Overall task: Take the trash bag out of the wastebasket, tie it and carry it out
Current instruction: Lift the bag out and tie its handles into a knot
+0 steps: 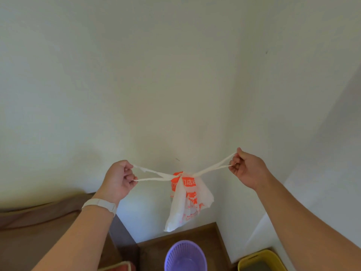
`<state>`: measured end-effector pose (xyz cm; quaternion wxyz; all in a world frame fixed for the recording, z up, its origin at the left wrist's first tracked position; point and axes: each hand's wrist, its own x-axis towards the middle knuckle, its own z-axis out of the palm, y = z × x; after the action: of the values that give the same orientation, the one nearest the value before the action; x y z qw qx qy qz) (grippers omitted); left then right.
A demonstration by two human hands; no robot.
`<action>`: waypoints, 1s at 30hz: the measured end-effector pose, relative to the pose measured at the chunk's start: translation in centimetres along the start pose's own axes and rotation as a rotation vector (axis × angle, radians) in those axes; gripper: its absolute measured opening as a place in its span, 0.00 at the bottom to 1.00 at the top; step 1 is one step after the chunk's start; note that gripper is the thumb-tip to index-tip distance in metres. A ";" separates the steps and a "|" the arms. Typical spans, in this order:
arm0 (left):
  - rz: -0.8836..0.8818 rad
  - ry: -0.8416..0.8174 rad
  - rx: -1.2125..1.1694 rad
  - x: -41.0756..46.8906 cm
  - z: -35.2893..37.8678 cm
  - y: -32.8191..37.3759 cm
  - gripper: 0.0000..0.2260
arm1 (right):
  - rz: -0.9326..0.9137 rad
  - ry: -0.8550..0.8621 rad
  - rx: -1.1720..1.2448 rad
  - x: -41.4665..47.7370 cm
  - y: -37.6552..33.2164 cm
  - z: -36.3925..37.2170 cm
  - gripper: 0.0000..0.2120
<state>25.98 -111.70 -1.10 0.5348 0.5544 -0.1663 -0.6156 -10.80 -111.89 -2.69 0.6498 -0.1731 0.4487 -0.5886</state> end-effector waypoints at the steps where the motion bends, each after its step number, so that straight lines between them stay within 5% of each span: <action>1: 0.010 -0.027 0.022 -0.1 0.3 0.2 0.13 | 0.001 -0.072 -0.049 -0.5 -0.4 0.8 0.14; 7: 0.164 -0.338 0.244 -3.0 4.4 1.5 0.08 | -0.086 -0.530 -0.660 -4.3 -1.7 8.7 0.13; 11: 0.300 -0.514 0.405 -5.2 7.2 1.9 0.06 | -0.266 -0.655 -1.151 -6.7 -1.8 14.0 0.04; 14: 0.361 -0.574 0.454 -6.1 8.1 1.9 0.04 | -0.419 -0.632 -1.388 -7.4 -2.1 16.3 0.06; 21: 0.313 -0.551 0.563 -6.3 7.3 2.1 0.10 | -0.408 -0.574 -1.404 -7.3 -1.3 16.9 0.04; 26: 0.320 -0.502 0.882 -6.4 6.4 1.6 0.14 | -0.318 -0.516 -1.321 -6.6 1.3 15.8 0.02; 30: 0.321 -0.506 0.740 -5.9 5.4 1.0 0.13 | -0.302 -0.452 -1.173 -6.6 3.6 14.8 0.03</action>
<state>20.72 -109.21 4.41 0.3325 0.5078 -0.5829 -0.5403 3.65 -109.44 5.06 0.4358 -0.6805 0.5185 -0.2795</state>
